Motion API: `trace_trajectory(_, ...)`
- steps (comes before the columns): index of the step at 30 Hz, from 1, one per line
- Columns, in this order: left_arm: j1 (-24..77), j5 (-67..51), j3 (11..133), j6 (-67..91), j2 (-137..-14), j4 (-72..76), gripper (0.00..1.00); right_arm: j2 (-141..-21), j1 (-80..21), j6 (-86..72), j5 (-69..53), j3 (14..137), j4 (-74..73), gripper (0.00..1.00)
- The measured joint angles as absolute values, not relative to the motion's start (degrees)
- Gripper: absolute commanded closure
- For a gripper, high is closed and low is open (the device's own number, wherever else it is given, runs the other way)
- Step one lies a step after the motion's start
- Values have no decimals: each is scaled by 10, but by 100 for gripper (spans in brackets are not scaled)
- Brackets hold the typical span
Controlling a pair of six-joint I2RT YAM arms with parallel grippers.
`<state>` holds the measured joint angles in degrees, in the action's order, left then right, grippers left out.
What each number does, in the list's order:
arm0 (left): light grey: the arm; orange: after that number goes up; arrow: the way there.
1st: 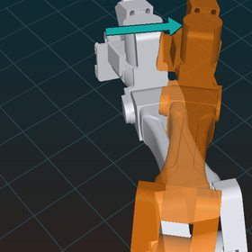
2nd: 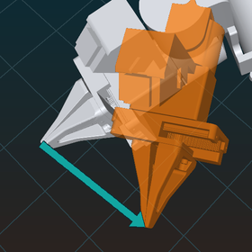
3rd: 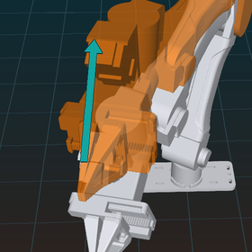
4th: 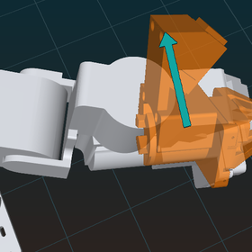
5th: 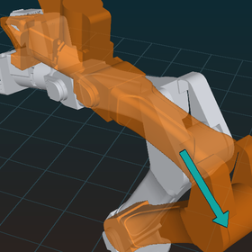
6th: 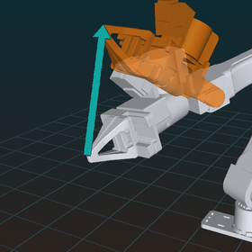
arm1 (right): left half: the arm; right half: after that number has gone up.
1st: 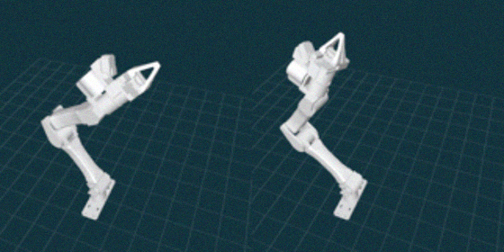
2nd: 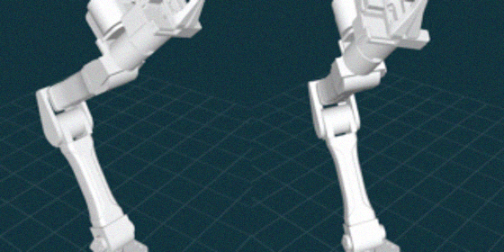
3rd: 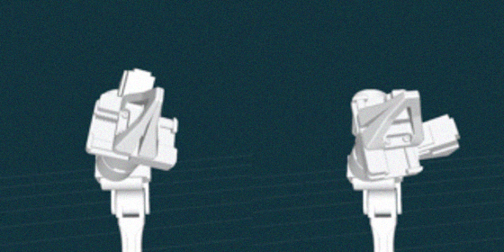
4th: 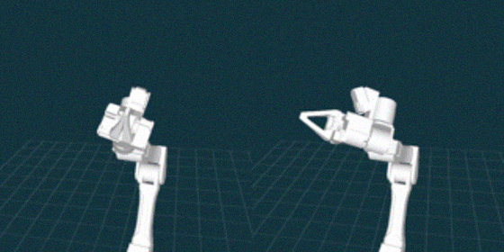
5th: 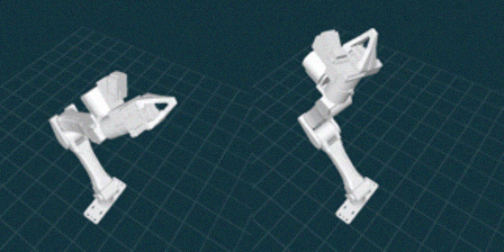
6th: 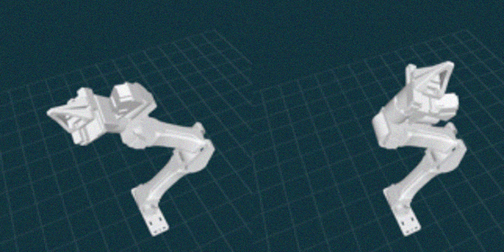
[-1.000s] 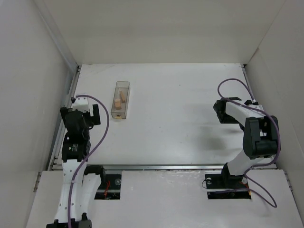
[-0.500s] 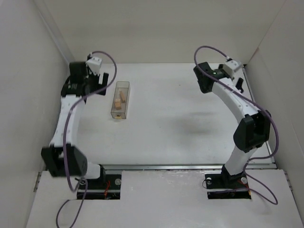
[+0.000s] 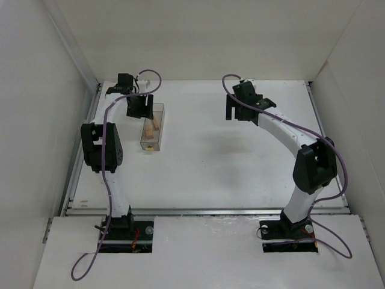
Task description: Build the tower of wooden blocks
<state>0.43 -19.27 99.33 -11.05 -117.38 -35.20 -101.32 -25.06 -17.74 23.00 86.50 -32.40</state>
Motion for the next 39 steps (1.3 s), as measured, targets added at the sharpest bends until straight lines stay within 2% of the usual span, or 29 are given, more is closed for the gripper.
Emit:
trace_trajectory(1,8,-190,990,-105,-1172,-347,49,-1016,-252,-177,226,865,-324,1)
trace_trajectory(4,18,-160,983,-92,-1172,-329,54,-1027,-258,-175,221,865,-324,1)
trace_trajectory(6,22,-138,978,-84,-1172,-325,62,-1031,-263,-175,220,863,-324,1)
trace_trajectory(13,22,-89,978,-68,-1201,-310,66,-1031,-271,-175,223,856,-321,1)
trace_trajectory(17,22,-85,978,-66,-1226,-310,82,-1031,-271,-175,227,846,-321,1)
trace_trajectory(18,22,-85,978,-66,-1229,-310,95,-1031,-271,-175,227,845,-321,1)
trace_trajectory(19,22,-86,978,-64,-1230,-310,100,-1031,-271,-175,228,845,-321,1)
trace_trajectory(26,23,-47,978,-63,-1230,-309,100,-1031,-276,-175,241,844,-321,1)
trace_trajectory(30,39,38,978,-72,-1227,-299,100,-1025,-279,-175,252,839,-321,1)
trace_trajectory(39,198,409,866,-264,-1191,-127,100,-997,-283,-182,269,813,-321,1)
